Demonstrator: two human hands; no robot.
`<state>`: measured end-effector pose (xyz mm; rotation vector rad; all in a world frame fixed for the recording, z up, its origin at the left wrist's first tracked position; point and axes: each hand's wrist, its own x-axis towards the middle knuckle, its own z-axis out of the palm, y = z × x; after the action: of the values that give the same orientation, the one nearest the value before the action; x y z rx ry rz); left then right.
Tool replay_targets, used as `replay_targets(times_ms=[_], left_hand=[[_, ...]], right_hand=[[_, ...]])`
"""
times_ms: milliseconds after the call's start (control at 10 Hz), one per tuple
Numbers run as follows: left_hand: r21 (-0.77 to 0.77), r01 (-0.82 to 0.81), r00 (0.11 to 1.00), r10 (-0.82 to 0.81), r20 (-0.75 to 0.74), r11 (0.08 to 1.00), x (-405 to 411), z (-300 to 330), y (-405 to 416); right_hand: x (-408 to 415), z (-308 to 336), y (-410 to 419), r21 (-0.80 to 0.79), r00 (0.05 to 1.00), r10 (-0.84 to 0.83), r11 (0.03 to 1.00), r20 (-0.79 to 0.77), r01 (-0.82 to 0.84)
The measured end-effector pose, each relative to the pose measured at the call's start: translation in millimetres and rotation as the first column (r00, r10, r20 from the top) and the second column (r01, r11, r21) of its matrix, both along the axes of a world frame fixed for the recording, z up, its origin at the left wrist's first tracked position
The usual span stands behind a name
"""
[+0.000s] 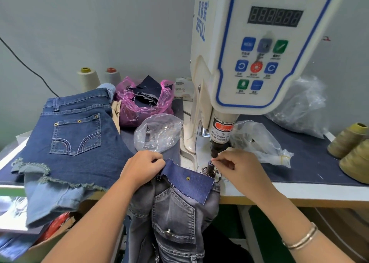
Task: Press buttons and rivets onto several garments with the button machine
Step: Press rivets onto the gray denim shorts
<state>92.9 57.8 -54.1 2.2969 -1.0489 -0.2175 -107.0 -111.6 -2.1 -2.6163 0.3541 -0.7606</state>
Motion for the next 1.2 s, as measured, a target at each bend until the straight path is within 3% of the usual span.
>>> replay_targets(times_ms=[100,400,500,600,700,800,900,1000,1100,1200], left_hand=[[0.0,0.0,1.0,0.0,-0.001,1.0,0.0,-0.2,-0.6],[0.0,-0.008,1.0,0.008,-0.014,1.0,-0.9,0.3,-0.4],[-0.009,-0.005,1.0,0.004,-0.021,1.0,-0.9,0.1,0.0],[-0.027,-0.004,0.999,0.003,-0.033,1.0,-0.2,-0.6,0.0],[-0.048,-0.01,0.999,0.008,-0.046,0.999,0.8,-1.9,0.6],[-0.062,-0.009,0.998,0.006,-0.057,0.998,1.5,-2.6,1.0],[-0.068,-0.02,0.998,0.015,-0.066,0.998,0.5,-2.3,1.2],[-0.072,-0.024,0.998,0.019,-0.064,0.997,0.1,-1.3,1.6],[-0.079,-0.032,0.998,0.028,-0.061,0.996,0.2,-0.7,2.0],[-0.102,-0.046,0.996,0.038,-0.081,0.994,0.8,-0.2,1.2]], right_hand=[[-1.2,2.2,1.5,-0.051,1.0,0.0,0.999,-0.015,-0.001],[-3.2,-3.1,0.9,0.04,0.998,-0.048,0.998,-0.037,0.049],[-7.4,-3.1,7.8,0.067,0.997,-0.062,0.996,0.041,0.059],[-35.0,-7.0,18.9,0.447,0.963,-0.221,0.885,0.155,0.131],[-69.8,-40.2,59.5,0.702,0.951,-0.304,0.664,-0.063,0.259],[-76.1,-81.0,96.9,0.848,0.928,-0.293,0.408,-0.23,0.339],[-63.6,-90.3,94.5,0.991,0.872,-0.48,0.035,-0.096,0.129],[-44.7,-90.3,104.5,0.94,0.934,-0.294,0.208,-0.205,0.272],[-33.7,-115.9,99.6,0.66,0.828,-0.067,0.57,-0.557,0.49],[-37.1,-111.6,104.0,0.604,0.847,-0.008,0.698,-0.532,0.386]])
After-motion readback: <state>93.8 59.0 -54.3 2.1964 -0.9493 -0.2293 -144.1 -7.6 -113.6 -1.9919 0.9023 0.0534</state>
